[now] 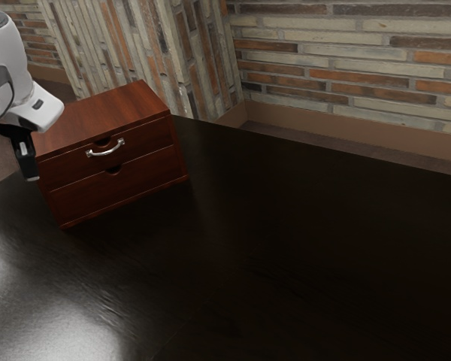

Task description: Pull the drawer handle with one arm to open the drawer

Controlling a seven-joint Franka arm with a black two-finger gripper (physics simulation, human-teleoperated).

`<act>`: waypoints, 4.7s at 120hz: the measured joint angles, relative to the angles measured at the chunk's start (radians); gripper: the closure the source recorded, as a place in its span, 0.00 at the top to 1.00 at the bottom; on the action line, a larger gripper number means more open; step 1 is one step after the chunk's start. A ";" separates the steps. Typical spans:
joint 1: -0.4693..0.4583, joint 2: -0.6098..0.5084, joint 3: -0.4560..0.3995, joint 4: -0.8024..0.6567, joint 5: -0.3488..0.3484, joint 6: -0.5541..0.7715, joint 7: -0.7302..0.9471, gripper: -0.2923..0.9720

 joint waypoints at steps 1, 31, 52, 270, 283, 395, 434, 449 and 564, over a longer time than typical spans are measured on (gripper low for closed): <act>-0.001 0.003 0.000 0.000 0.000 0.004 -0.001 0.77; -0.001 0.062 0.003 0.002 -0.005 0.094 -0.022 0.77; 0.003 0.079 0.000 0.011 -0.015 0.121 -0.031 0.77; 0.124 0.451 -0.096 0.203 -0.249 0.331 -0.061 0.77; 0.117 0.416 -0.102 0.190 -0.247 0.334 -0.060 0.69; 0.068 0.324 -0.095 0.076 -0.238 0.338 -0.062 0.76; 0.047 0.267 -0.089 0.011 -0.235 0.338 -0.062 0.77; 0.045 0.258 -0.087 -0.006 -0.235 0.338 -0.061 0.77; -0.077 0.063 -0.067 -0.214 -0.207 0.338 -0.067 0.75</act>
